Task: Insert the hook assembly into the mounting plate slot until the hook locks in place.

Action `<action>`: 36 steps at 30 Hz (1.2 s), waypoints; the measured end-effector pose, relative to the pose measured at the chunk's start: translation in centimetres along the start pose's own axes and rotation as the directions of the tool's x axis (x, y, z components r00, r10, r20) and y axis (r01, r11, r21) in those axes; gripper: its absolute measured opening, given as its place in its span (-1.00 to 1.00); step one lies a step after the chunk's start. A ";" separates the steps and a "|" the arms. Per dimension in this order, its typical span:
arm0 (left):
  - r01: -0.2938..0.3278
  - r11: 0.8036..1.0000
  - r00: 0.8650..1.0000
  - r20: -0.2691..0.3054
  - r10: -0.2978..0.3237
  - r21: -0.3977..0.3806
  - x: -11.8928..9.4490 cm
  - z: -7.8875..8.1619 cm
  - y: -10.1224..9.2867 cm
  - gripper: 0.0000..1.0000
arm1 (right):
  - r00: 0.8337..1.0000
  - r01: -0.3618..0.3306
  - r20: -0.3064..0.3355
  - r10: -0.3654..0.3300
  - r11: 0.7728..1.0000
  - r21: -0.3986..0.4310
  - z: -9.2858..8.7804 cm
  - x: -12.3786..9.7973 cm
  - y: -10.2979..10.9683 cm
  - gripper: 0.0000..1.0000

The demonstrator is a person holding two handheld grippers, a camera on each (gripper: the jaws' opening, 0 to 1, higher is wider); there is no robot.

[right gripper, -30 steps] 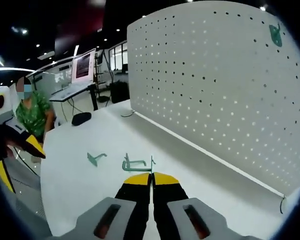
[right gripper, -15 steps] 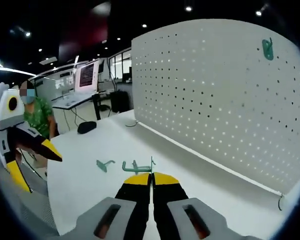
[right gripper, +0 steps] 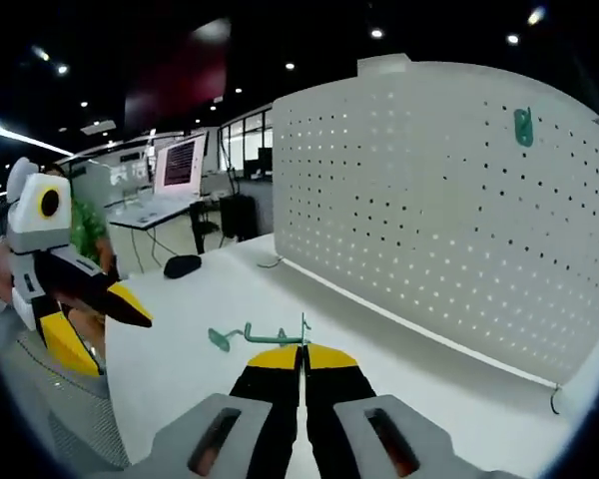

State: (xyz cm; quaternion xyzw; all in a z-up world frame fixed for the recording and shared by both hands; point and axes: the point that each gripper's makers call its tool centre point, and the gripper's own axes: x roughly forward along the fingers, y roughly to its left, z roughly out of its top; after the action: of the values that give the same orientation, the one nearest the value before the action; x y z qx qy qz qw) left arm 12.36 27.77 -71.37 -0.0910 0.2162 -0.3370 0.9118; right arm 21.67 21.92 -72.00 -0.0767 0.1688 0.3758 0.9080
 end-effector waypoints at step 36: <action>0.138 0.910 0.966 0.257 -0.036 -0.390 0.5 4.8 -0.7 -0.61 | 0.961 -0.166 0.224 0.165 0.986 -0.015 4.9 -3.6 6.9 -1.00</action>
State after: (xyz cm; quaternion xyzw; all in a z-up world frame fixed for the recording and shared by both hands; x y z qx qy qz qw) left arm 14.50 27.01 -67.04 -0.3281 0.1635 -0.3119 0.8765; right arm 15.63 25.77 -66.26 -0.0175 0.0719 0.4563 0.8868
